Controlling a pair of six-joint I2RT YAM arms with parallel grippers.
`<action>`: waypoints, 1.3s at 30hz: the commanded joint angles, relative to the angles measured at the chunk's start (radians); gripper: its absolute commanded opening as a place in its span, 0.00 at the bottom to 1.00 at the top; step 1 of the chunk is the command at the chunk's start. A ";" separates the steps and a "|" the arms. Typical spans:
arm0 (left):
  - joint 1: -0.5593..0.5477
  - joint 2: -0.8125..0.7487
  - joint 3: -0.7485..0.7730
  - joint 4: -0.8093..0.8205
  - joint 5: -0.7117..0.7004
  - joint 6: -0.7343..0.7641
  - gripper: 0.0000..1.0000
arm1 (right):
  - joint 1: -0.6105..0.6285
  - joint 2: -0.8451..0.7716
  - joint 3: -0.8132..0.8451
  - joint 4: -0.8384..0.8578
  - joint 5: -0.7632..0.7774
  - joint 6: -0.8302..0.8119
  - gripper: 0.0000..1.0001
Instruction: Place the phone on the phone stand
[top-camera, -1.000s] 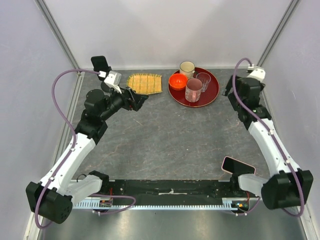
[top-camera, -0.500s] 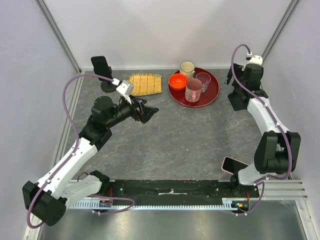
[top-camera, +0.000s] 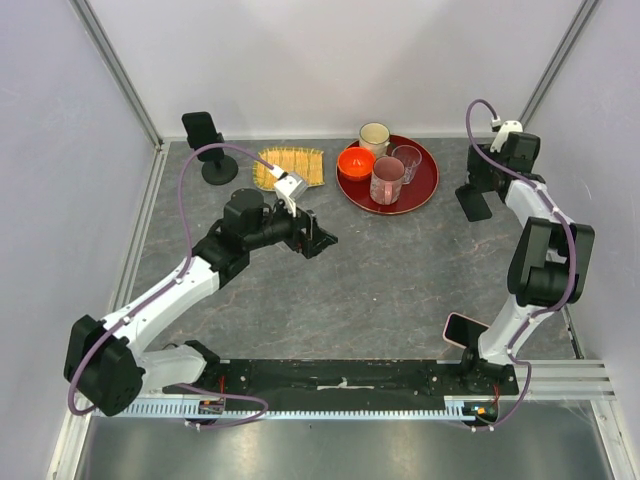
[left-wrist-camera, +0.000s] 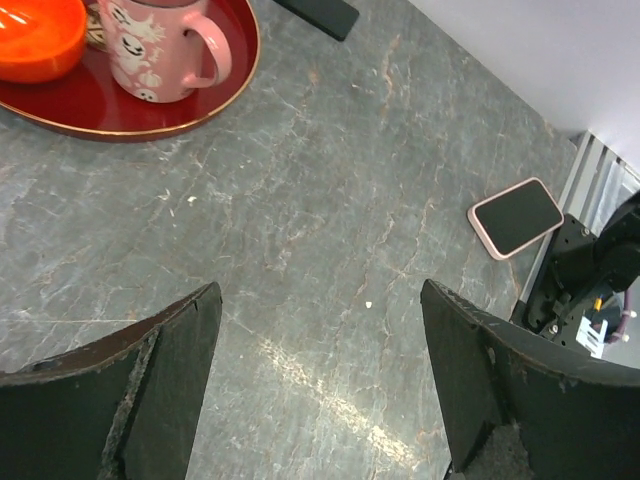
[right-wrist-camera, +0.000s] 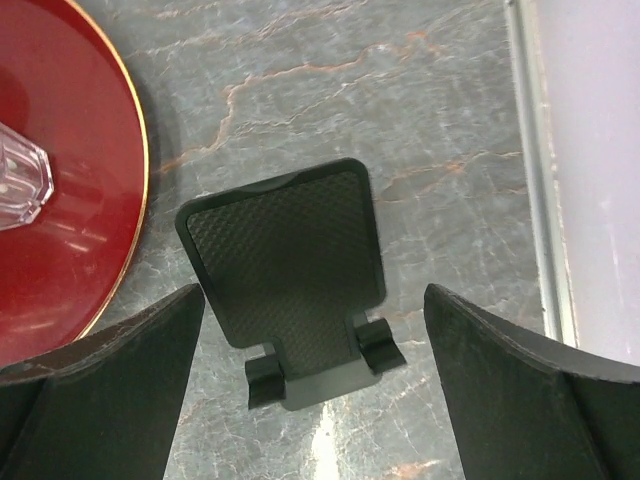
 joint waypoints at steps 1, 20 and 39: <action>-0.016 0.015 0.050 0.010 0.037 0.066 0.86 | 0.011 0.048 0.063 0.019 -0.084 -0.067 0.98; -0.035 0.060 0.058 0.016 0.036 0.089 0.84 | 0.010 0.154 0.140 0.045 -0.089 -0.119 0.93; -0.006 -0.064 0.038 0.003 -0.148 0.089 0.84 | 0.054 -0.242 -0.023 0.171 0.127 -0.002 0.00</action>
